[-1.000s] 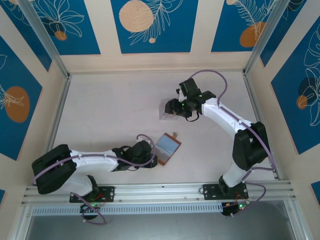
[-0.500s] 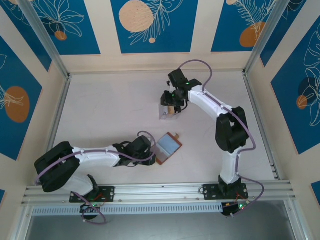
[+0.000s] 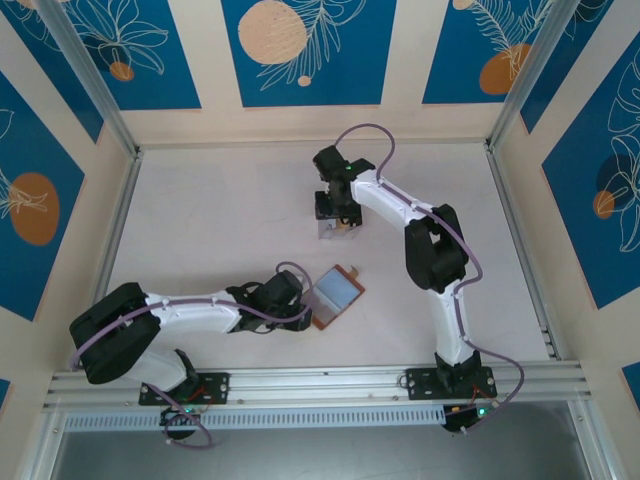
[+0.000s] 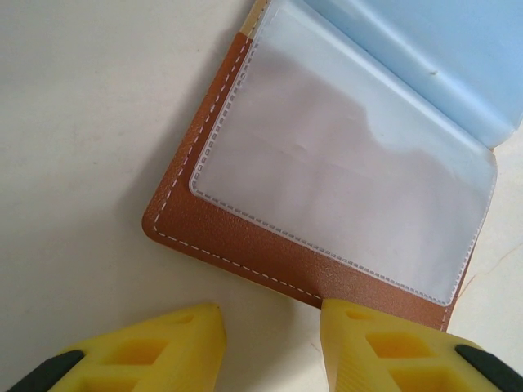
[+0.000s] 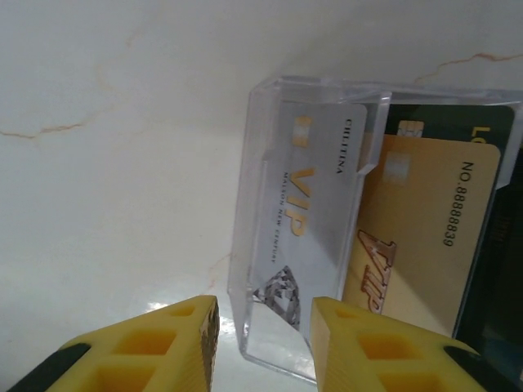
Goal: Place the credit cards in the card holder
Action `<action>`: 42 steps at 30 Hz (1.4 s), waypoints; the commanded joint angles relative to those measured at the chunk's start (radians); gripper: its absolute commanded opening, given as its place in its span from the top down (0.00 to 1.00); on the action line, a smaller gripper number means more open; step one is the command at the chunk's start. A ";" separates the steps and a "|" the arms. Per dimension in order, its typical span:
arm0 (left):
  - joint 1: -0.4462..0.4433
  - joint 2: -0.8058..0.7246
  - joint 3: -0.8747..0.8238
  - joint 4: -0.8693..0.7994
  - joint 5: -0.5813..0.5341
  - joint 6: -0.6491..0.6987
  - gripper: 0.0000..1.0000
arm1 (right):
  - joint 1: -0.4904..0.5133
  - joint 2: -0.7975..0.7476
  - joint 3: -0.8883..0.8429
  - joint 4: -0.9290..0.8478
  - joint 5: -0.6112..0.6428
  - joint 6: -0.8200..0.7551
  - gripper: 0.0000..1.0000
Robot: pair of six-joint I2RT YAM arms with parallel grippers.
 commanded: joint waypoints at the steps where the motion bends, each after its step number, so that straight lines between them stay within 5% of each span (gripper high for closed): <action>1: 0.025 0.025 -0.008 -0.025 -0.041 0.030 0.61 | 0.002 0.020 0.045 -0.050 0.061 -0.019 0.63; 18: 0.025 -0.004 -0.016 -0.027 -0.045 0.029 0.61 | 0.024 0.129 0.133 -0.095 0.117 -0.033 0.60; 42: 0.030 -0.008 -0.029 -0.019 -0.048 0.030 0.61 | 0.042 0.145 0.190 -0.143 0.179 -0.058 0.85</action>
